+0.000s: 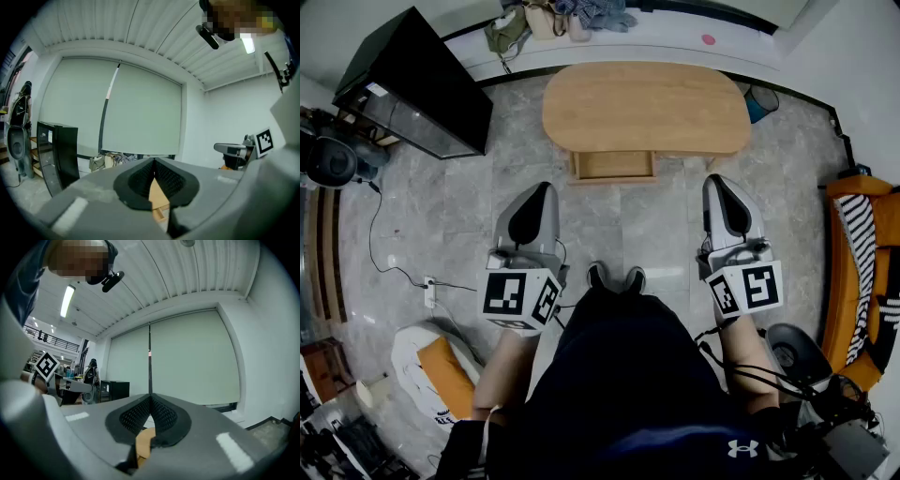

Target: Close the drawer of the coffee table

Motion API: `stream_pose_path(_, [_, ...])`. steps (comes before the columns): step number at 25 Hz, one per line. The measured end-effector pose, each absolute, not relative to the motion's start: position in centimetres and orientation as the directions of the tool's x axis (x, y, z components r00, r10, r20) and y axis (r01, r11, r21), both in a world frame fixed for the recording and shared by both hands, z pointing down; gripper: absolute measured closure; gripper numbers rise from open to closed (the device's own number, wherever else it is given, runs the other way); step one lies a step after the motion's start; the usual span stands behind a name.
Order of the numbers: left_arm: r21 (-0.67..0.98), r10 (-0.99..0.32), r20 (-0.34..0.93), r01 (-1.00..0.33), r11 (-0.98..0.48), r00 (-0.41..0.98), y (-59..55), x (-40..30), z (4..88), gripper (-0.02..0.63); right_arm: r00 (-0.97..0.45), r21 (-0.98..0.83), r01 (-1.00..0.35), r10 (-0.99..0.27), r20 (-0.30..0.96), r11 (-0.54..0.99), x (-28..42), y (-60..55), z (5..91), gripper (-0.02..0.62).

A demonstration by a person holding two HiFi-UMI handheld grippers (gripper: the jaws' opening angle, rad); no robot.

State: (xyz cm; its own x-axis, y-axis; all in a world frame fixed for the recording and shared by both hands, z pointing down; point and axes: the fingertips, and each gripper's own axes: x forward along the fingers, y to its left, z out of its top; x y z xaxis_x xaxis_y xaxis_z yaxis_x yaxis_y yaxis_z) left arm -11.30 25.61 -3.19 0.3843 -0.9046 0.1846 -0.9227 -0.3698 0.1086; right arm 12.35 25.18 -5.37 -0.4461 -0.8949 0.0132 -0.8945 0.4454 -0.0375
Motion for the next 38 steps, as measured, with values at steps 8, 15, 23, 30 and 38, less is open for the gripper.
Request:
stream_pose_path(8, [0.119, -0.903, 0.190, -0.922, -0.368, 0.385, 25.4, -11.4, -2.7, 0.603, -0.429, -0.044, -0.903, -0.903, 0.030, 0.427, 12.6, 24.9, -4.8, 0.595])
stream_pose_path(15, [0.126, -0.895, 0.195, -0.915, -0.384, 0.402, 24.7, -12.7, -2.2, 0.603, -0.396, -0.082, -0.917, -0.917, 0.046, 0.391, 12.3, 24.4, -4.0, 0.594])
stream_pose_path(23, [0.142, -0.883, 0.189, -0.901, -0.409, 0.430, 24.0, -15.0, -1.2, 0.603, -0.363, -0.067, -0.931, -0.929, 0.072, 0.359, 10.2, 24.3, -3.2, 0.594])
stream_pose_path(30, [0.168, -0.872, 0.224, -0.898, -0.406, 0.436, 23.3, -16.8, 0.5, 0.604, -0.360, -0.064, -0.933, -0.926, 0.113, 0.355, 8.4, 24.6, -1.9, 0.594])
stream_pose_path(38, [0.180, -0.842, 0.287, -0.889, -0.421, 0.457, 20.9, -14.0, 3.7, 0.604, -0.338, -0.114, -0.940, -0.926, 0.167, 0.322, 10.9, 22.6, 1.8, 0.594])
